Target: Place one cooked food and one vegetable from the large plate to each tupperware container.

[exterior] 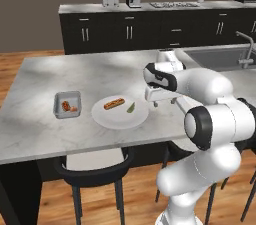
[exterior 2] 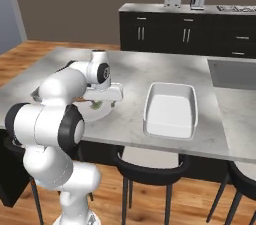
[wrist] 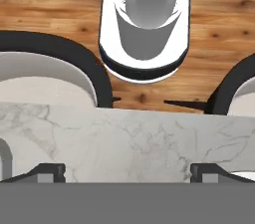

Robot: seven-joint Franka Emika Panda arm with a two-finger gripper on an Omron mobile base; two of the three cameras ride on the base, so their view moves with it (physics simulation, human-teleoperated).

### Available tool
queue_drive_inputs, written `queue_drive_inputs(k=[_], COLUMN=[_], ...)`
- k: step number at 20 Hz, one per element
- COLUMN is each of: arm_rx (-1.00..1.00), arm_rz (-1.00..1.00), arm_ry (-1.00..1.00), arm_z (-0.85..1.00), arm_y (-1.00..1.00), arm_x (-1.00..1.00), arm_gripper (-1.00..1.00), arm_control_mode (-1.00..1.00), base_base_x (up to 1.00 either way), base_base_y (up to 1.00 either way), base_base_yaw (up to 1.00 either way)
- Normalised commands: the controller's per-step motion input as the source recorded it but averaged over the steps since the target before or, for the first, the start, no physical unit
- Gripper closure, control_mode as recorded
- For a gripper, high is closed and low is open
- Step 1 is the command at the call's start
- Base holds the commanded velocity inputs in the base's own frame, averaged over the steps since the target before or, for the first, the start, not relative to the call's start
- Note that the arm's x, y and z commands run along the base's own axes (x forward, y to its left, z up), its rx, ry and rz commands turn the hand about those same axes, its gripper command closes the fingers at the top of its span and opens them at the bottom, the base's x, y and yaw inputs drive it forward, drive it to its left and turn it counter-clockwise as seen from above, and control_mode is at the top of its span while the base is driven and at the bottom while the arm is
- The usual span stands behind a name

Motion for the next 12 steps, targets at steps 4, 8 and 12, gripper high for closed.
queue_drive_inputs(k=[4,8,12], arm_rx=[0.0,0.0,0.0], arm_rz=[0.0,0.0,0.0], arm_ry=[0.0,0.0,0.0], arm_z=[0.0,0.0,0.0], arm_y=[0.0,0.0,0.0], arm_x=[0.0,0.0,0.0], arm_gripper=[-1.0,-1.0,-1.0], arm_control_mode=[1.0,1.0,1.0], base_base_x=[0.69,0.66,0.39], base_base_y=[0.08,0.12,0.05], base_base_yaw=[-0.04,-0.02,-0.01])
